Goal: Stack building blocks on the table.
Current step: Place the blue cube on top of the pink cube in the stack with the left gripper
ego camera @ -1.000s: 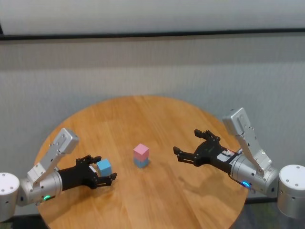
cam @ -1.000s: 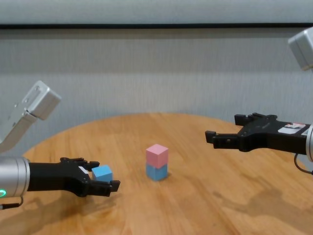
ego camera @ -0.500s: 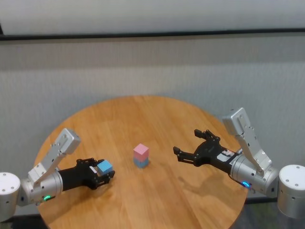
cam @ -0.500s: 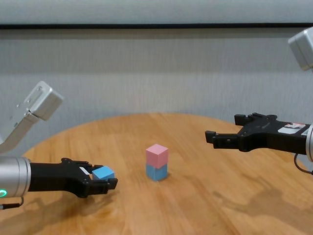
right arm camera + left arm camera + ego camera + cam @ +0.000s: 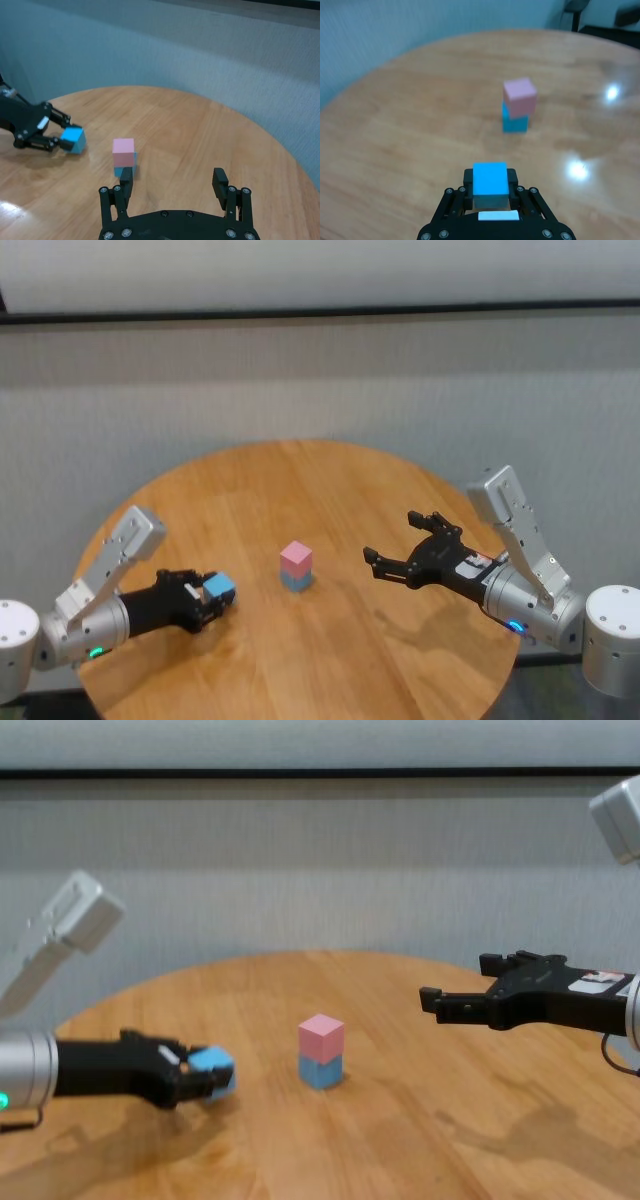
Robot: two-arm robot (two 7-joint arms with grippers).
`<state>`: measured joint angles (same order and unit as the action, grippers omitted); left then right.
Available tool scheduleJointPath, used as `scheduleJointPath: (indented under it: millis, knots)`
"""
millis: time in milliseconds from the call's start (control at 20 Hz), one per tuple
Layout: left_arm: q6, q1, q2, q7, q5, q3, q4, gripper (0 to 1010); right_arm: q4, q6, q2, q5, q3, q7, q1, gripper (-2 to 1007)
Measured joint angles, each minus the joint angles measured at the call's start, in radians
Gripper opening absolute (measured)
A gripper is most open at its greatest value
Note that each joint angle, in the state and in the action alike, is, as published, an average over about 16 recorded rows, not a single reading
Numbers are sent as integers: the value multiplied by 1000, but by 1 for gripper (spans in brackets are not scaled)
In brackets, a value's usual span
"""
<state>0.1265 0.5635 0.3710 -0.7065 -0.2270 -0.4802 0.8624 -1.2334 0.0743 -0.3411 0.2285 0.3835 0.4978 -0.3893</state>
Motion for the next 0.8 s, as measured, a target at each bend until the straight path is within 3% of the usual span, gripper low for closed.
scheduleJointPath:
  millis: [450, 600, 800]
  knots:
    - [-72, -33, 34, 40, -3, -10, 229, 393, 0, 0, 0, 0, 0, 0, 0, 1001]
    - [-85, -26, 31, 48, 3, -25, 266, 393, 0, 0, 0, 0, 0, 0, 0, 1001]
    - [-87, -4, 15, 51, 17, -51, 263, 393, 0, 0, 0, 0, 0, 0, 0, 1001]
